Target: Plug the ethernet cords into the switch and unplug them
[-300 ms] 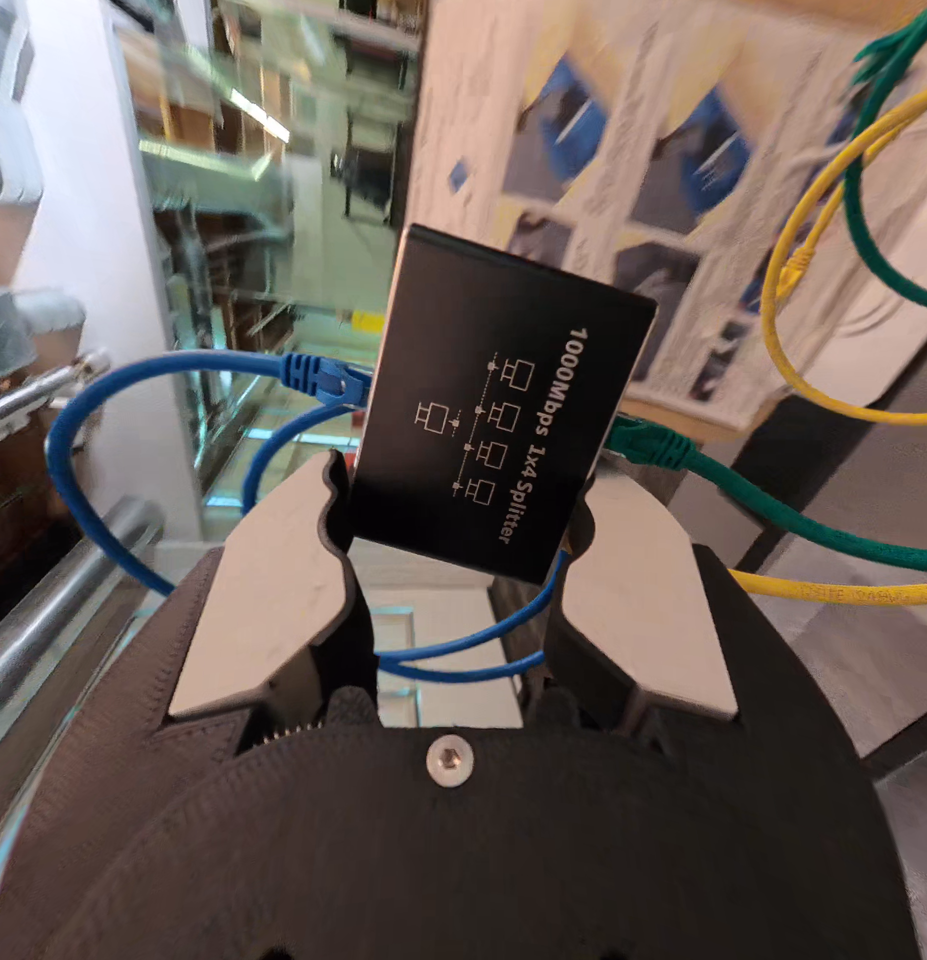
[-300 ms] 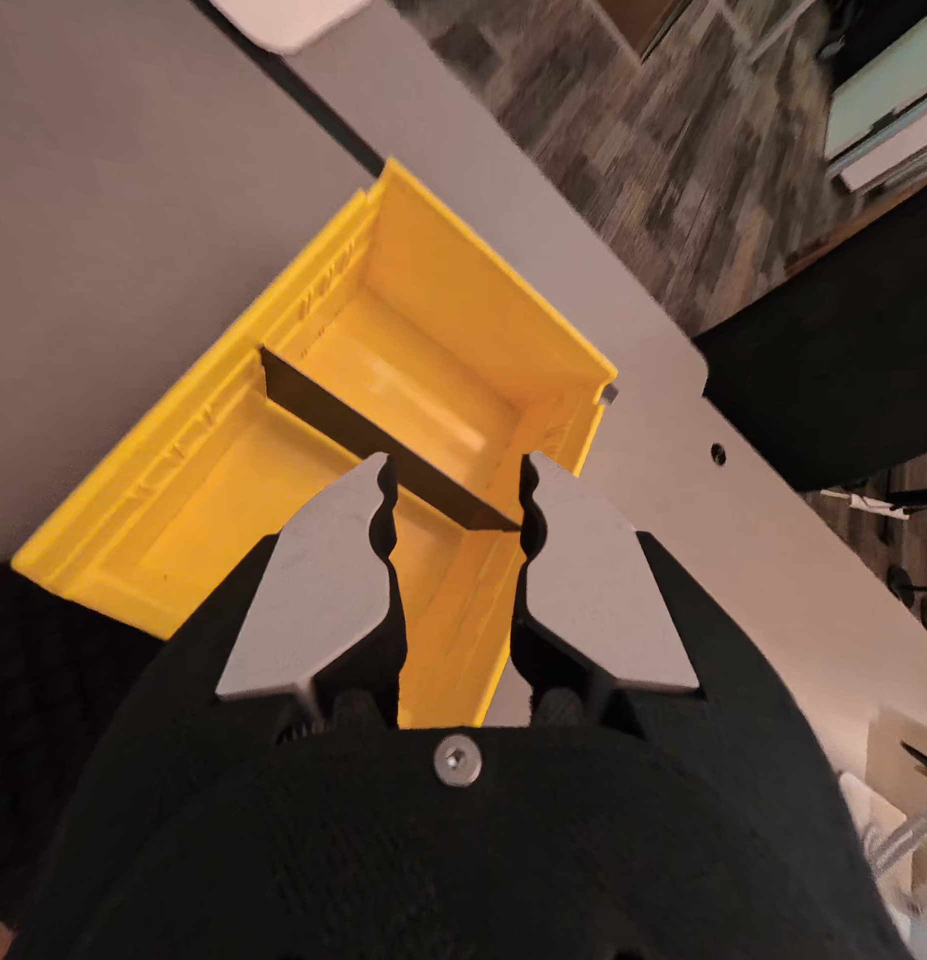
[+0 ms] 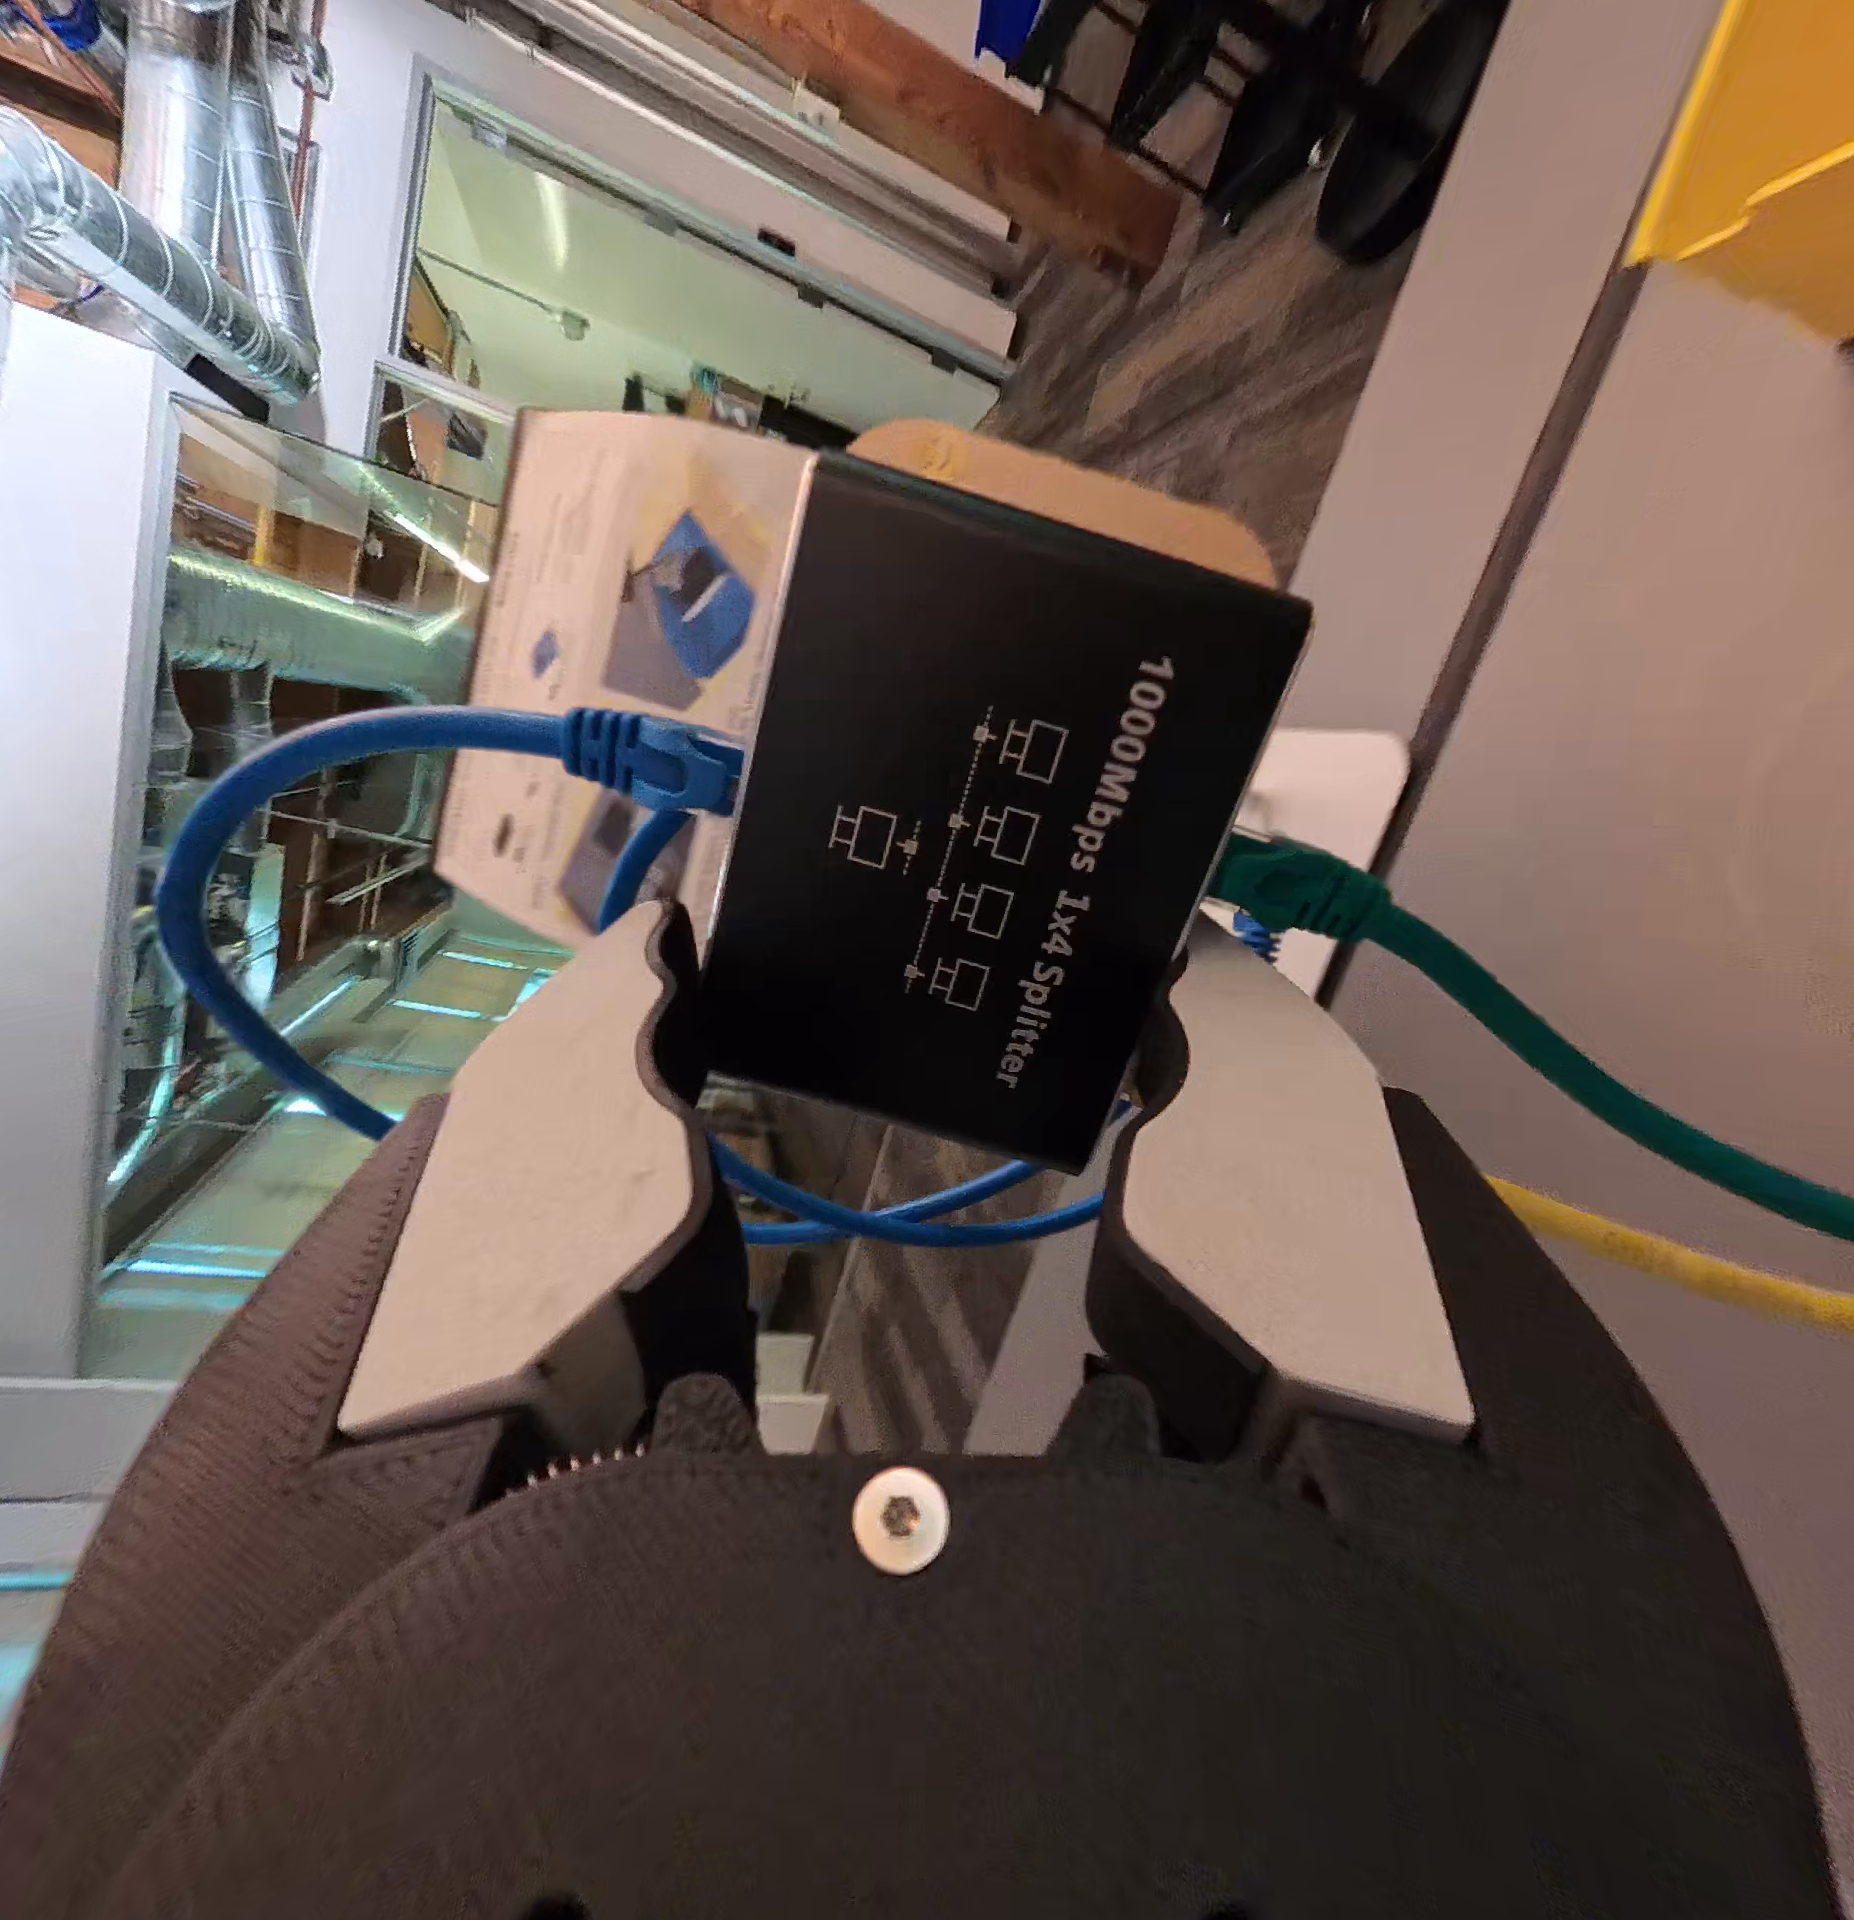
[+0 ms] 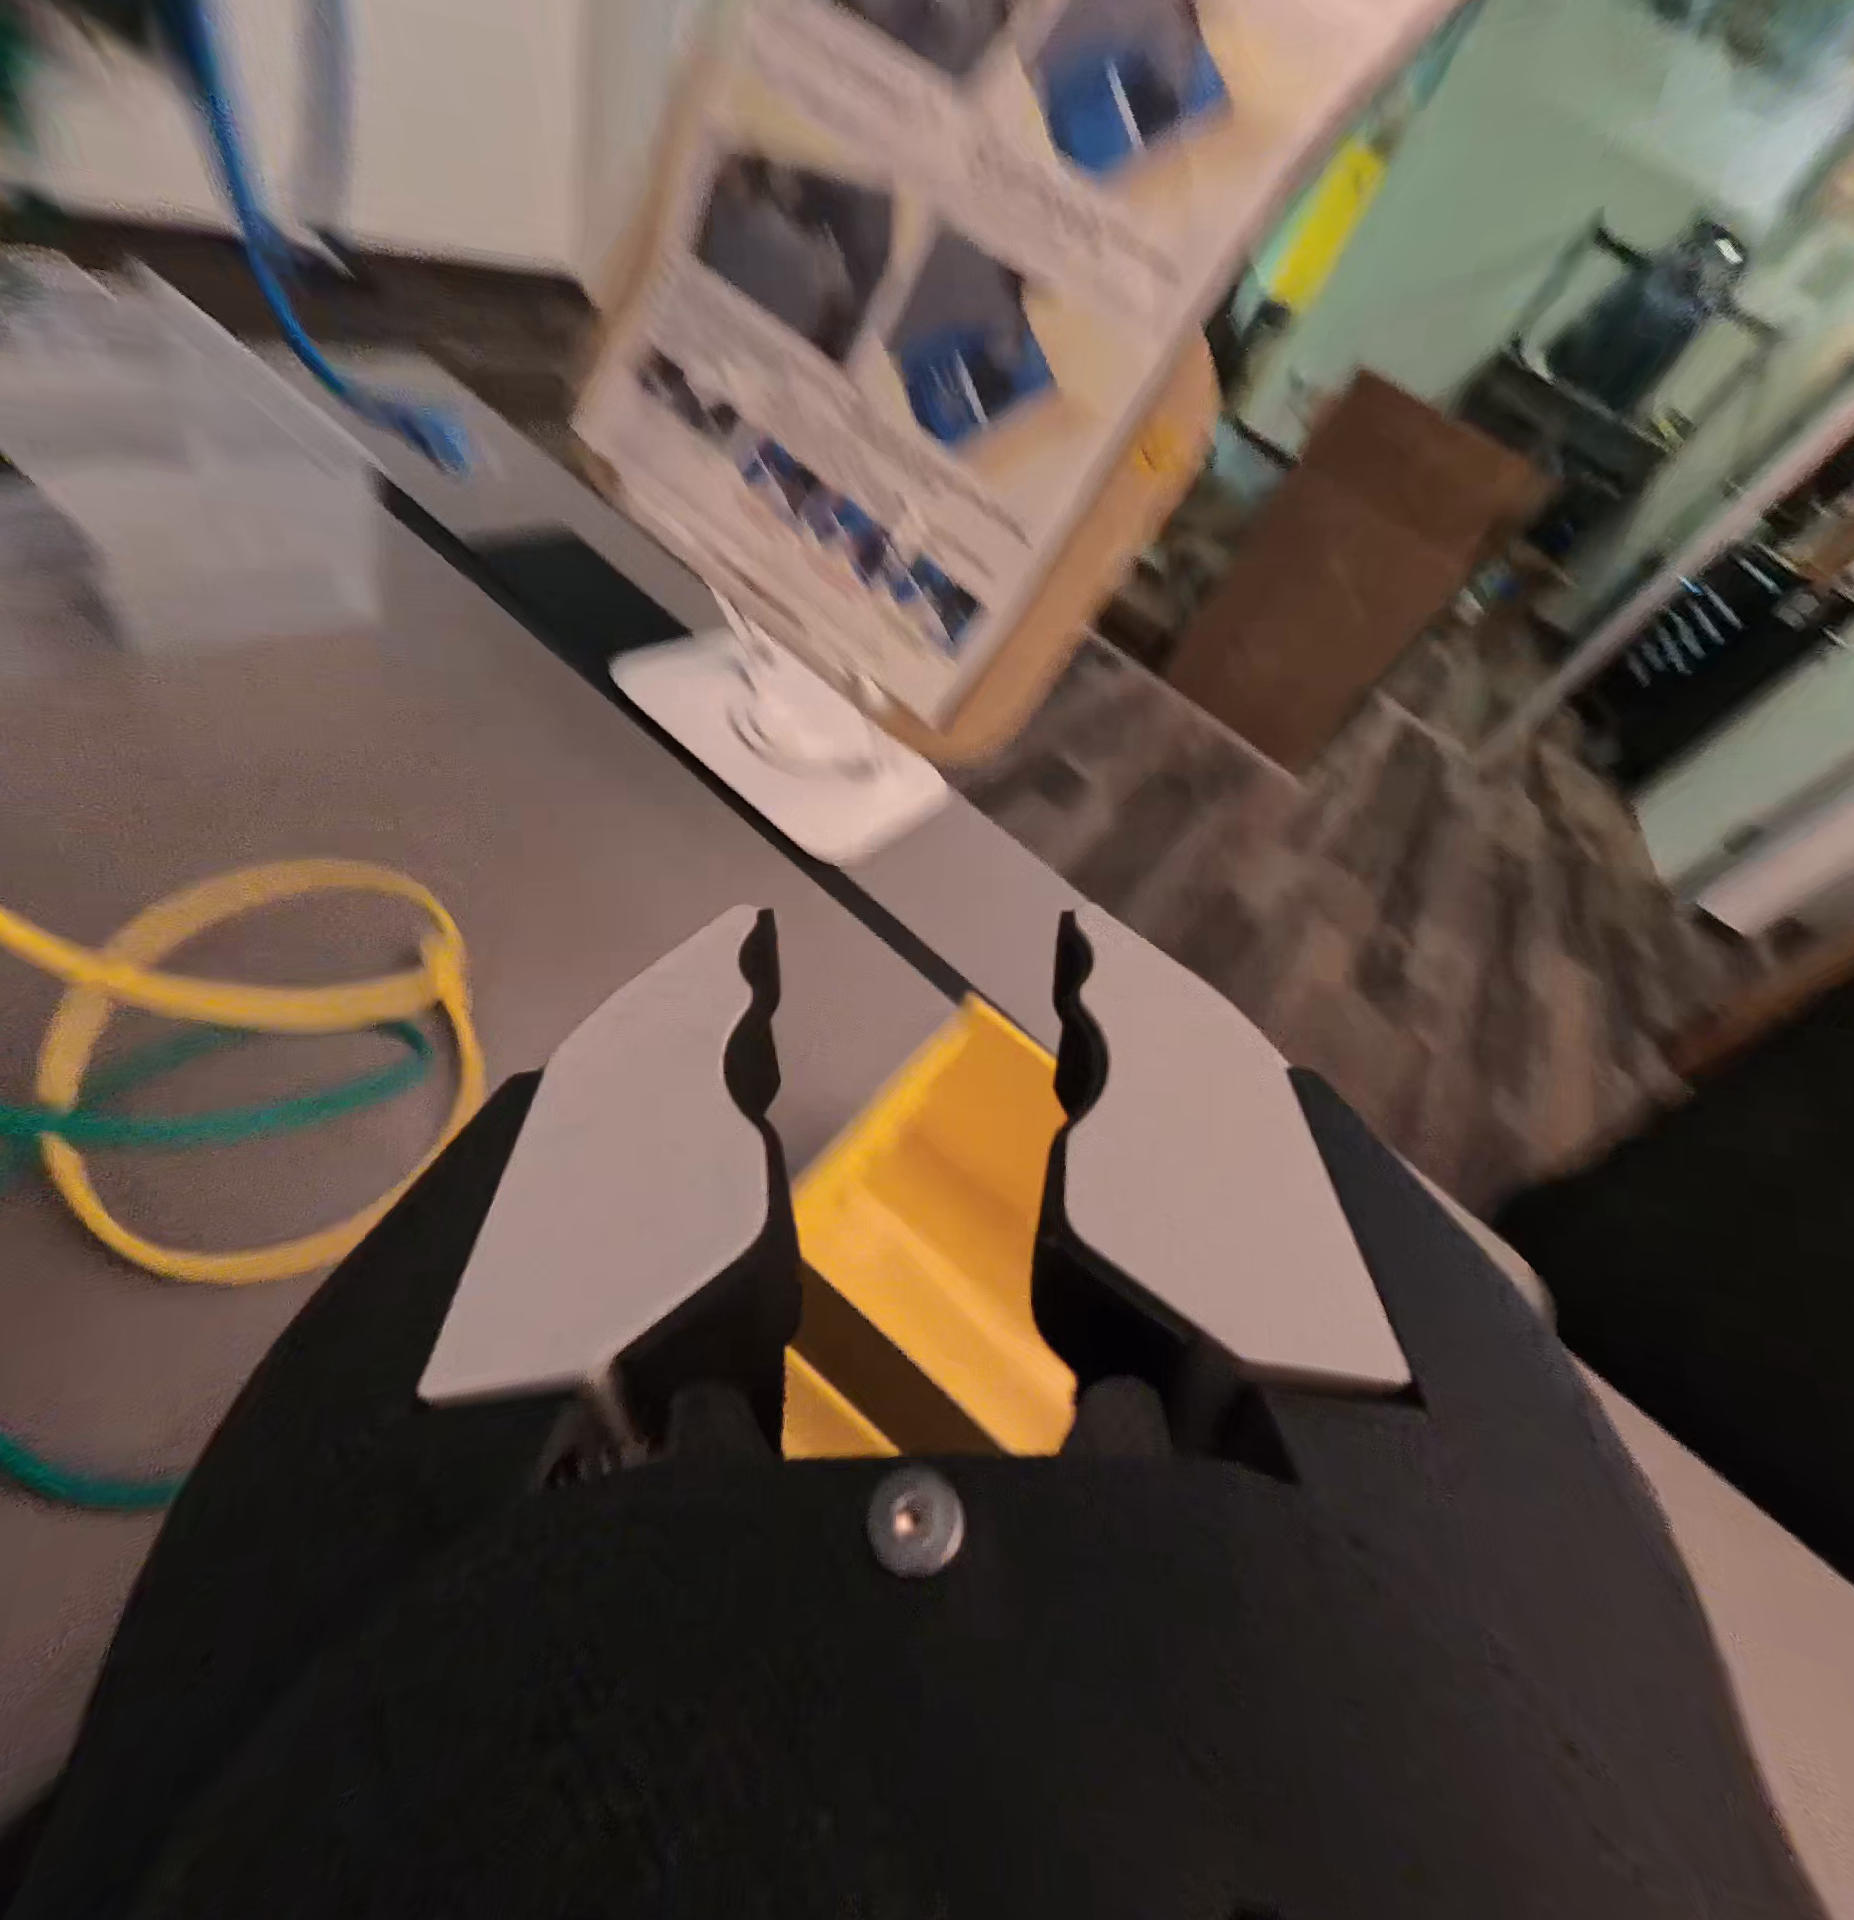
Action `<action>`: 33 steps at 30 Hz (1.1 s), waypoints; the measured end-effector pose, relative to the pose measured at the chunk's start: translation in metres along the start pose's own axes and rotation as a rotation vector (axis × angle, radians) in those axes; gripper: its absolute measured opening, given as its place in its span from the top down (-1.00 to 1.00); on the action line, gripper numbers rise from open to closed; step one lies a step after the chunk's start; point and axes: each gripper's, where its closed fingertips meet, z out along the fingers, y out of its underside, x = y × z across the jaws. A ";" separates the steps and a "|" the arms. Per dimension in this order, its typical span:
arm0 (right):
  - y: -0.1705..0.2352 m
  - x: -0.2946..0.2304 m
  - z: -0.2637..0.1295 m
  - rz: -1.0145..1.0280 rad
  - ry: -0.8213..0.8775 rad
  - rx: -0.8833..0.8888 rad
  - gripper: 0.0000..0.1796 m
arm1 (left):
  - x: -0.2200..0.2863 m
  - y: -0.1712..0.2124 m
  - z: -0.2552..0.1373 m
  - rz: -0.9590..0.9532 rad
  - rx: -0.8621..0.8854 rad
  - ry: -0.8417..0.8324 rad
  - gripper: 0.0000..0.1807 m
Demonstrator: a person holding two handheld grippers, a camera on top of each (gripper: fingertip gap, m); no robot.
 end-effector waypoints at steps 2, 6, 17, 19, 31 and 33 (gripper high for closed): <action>-0.033 -0.031 0.012 0.058 -0.133 0.124 0.43 | 0.026 -0.001 0.005 -0.030 0.028 0.006 0.09; -0.085 -0.101 0.038 0.308 -0.485 0.331 0.29 | 0.058 -0.007 0.010 -0.091 0.070 -0.016 0.08; -0.057 -0.168 0.110 0.678 -0.800 0.172 0.64 | 0.115 -0.005 0.026 -0.155 0.109 0.113 0.09; -0.053 -0.169 0.112 0.687 -0.825 0.166 0.65 | 0.119 -0.003 0.027 -0.161 0.109 0.134 0.09; -0.028 -0.189 0.127 0.917 -1.011 0.031 0.64 | 0.152 0.003 0.022 -0.216 0.175 0.388 0.08; -0.026 -0.188 0.128 1.034 -1.089 0.030 0.64 | 0.146 0.002 0.011 -0.277 0.225 0.433 0.07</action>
